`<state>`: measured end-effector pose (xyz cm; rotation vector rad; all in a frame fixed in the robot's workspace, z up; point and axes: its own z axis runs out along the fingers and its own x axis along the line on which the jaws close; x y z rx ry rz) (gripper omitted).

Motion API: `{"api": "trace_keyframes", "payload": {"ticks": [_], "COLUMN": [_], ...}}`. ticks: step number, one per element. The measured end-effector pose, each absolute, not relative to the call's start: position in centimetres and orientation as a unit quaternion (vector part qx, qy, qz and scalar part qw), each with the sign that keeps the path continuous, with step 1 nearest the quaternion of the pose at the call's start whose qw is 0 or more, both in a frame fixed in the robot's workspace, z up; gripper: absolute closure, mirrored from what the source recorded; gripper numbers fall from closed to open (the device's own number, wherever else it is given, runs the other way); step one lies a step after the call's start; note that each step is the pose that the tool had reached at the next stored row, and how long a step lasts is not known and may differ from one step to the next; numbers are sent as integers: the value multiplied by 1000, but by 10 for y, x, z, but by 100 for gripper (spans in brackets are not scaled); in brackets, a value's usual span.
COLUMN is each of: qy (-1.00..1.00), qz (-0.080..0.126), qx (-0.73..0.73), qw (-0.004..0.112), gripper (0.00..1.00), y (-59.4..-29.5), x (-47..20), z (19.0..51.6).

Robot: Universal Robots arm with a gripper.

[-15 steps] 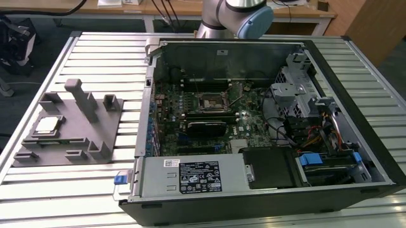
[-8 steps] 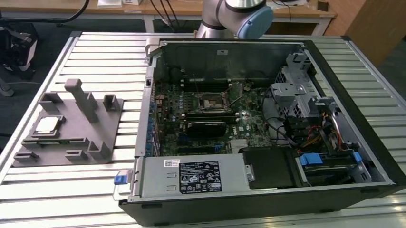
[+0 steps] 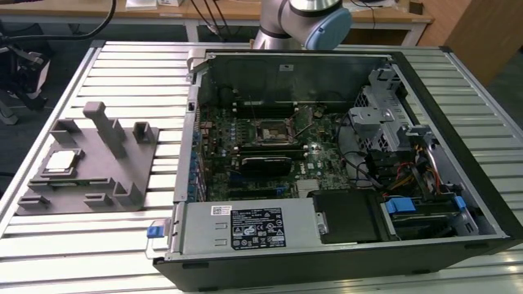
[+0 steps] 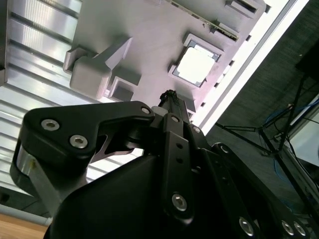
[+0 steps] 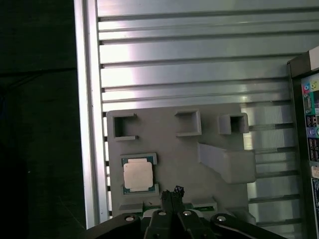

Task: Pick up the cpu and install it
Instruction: 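Reach for the cpu, then pick up the cpu and move it towards the insertion slot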

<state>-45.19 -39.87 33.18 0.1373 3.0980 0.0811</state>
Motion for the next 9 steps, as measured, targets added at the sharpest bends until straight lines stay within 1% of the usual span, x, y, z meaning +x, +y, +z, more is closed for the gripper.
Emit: {"api": "trace_keyframes", "payload": {"ticks": [9], "qy": [998], "qz": [26], "qx": [45], "qw": [20], "gripper": [89], "y": [-399], "x": [-453], "z": [327]}}
